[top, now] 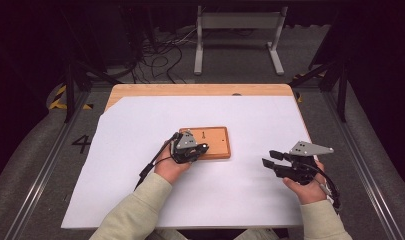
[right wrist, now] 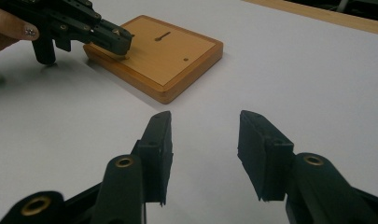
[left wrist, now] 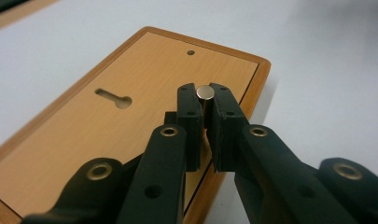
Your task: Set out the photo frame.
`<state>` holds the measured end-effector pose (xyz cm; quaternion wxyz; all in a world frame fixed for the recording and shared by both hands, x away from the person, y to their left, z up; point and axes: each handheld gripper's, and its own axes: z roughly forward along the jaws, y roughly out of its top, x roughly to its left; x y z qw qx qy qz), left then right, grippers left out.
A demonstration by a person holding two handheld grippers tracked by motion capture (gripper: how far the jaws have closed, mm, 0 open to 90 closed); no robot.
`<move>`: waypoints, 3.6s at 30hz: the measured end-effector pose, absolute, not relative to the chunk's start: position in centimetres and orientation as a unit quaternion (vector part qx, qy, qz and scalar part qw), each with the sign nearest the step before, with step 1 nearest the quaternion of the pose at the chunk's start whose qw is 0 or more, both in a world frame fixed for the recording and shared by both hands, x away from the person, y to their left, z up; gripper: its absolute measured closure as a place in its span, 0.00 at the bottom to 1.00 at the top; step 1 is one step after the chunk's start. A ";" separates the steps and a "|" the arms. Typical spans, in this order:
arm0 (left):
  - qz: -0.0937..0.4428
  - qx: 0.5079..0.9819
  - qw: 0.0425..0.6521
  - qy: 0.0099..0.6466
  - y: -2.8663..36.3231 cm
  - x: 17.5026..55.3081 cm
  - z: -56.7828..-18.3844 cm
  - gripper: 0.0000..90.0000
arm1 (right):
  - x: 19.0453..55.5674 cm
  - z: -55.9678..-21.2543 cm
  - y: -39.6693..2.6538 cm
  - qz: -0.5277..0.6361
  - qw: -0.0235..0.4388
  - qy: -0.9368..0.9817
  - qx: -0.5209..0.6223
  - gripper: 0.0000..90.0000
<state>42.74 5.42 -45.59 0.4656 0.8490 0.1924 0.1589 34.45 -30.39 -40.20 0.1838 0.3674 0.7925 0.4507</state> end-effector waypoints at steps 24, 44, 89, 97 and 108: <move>0.309 0.857 0.410 0.042 5.2 39.2 -46.2 0.93 | 35.0 -39.9 -29.2 0.448 0.182 0.802 0.352 0.61; 0.324 0.851 0.410 0.051 5.3 38.6 -46.8 0.93 | 37.0 -38.8 -25.7 0.431 0.149 0.827 0.329 0.59; 0.344 0.852 0.391 0.054 5.4 38.1 -47.3 0.94 | 49.6 -42.2 -19.2 0.394 -0.015 0.834 0.385 0.40; 0.325 0.857 0.396 0.061 5.6 37.7 -47.2 0.93 | 49.1 -41.2 -19.5 0.386 -0.015 0.842 0.375 0.49; 0.255 0.870 0.414 0.081 6.4 36.6 -46.3 0.74 | 46.6 -39.8 -20.4 0.387 0.014 0.864 0.320 0.60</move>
